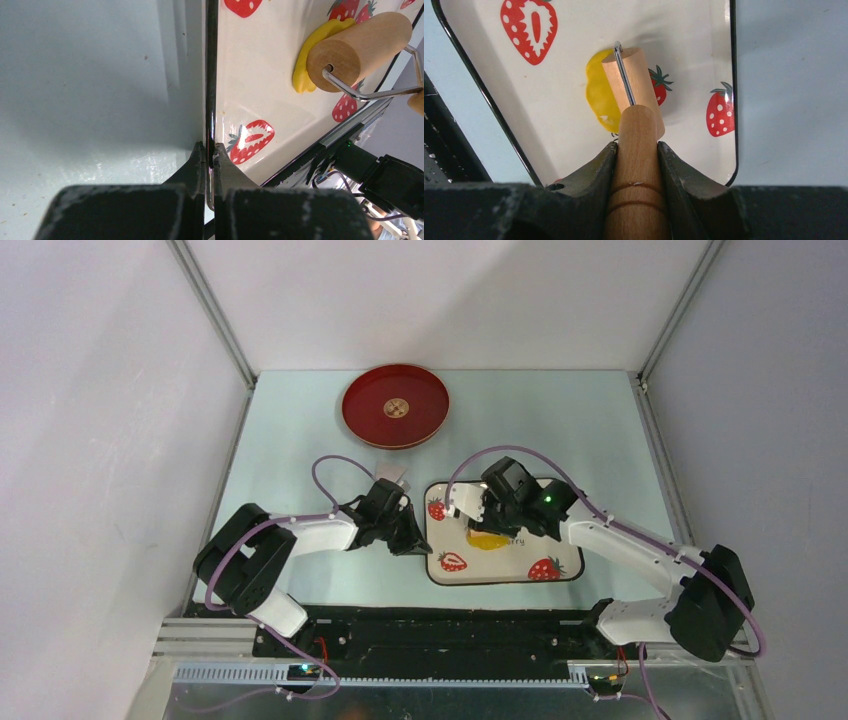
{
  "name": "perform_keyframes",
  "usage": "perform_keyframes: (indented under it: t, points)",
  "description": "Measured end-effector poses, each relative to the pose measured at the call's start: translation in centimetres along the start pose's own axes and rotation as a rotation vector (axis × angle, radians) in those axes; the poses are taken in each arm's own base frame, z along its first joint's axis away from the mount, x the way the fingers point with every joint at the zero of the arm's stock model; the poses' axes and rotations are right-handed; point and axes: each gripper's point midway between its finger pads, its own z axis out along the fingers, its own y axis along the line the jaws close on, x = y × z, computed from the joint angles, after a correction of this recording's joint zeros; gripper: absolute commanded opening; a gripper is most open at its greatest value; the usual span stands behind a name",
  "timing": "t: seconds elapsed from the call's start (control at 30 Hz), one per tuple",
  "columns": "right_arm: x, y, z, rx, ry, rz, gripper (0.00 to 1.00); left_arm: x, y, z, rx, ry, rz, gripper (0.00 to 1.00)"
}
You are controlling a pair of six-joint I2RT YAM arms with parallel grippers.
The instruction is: Roll out the dumpling wrappers from the dough
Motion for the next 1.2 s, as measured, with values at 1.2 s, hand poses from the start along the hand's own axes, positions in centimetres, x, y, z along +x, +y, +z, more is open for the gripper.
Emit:
perform_keyframes:
  t: [1.2]
  points:
    - [0.9,-0.5,-1.5,0.129,0.065,0.040,0.00,0.0,0.0,0.0,0.002,-0.001,0.001,0.00]
